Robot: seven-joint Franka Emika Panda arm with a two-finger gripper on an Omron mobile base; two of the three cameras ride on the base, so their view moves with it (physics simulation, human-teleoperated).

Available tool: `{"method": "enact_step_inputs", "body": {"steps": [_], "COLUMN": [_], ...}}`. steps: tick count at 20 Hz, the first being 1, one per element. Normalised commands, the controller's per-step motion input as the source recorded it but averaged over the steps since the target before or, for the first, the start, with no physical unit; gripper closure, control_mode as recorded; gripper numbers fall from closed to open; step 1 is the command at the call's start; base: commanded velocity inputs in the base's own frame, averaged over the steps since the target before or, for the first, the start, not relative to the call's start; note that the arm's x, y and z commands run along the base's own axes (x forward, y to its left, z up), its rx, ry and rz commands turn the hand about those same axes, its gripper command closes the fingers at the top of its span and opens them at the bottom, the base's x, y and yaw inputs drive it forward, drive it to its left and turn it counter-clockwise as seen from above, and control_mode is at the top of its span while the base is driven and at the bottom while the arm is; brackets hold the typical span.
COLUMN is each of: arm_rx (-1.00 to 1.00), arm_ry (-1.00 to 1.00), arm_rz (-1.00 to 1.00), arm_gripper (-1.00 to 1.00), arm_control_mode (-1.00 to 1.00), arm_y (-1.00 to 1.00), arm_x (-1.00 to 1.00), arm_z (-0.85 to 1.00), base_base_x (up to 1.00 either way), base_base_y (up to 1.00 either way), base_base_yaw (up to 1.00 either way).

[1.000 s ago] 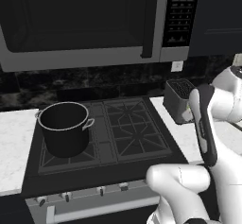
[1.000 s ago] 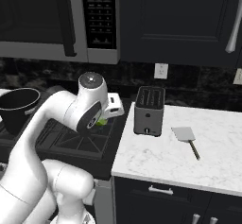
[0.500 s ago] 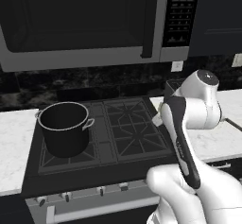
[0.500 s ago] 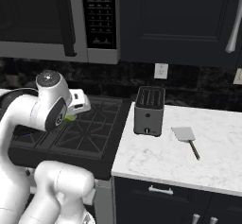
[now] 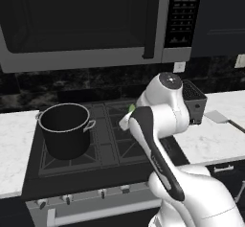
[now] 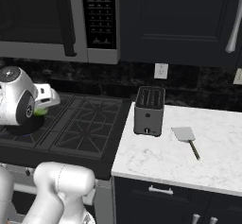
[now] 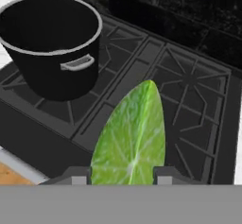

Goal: Put the lime and lemon wedge in the pot. Retrieve the spatula and lightly stir the vegetables in the pot.

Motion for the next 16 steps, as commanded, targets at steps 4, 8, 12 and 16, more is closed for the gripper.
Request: {"method": "enact_step_inputs", "body": {"steps": [4, 8, 12, 16], "arm_rx": [0.0, 0.01, 0.02, 0.0], "arm_ry": [-0.05, -0.1, -0.07, -0.01], "arm_rz": [0.03, 0.06, 0.06, 0.03], "arm_gripper": [1.0, 1.0, 1.0, 1.0], "arm_control_mode": [-1.0, -1.0, -1.0, -1.0], "arm_y": [1.0, 1.0, 0.98, 0.84], "arm_x": [0.11, 0.33, 0.47, 0.69], "arm_z": [0.14, 0.08, 0.01, -0.01], "base_base_x": [0.0, 0.0, 0.0, 0.0], "base_base_y": [0.0, 0.0, 0.0, 0.0], "base_base_yaw": [0.0, 0.0, 0.0, 0.0]}}
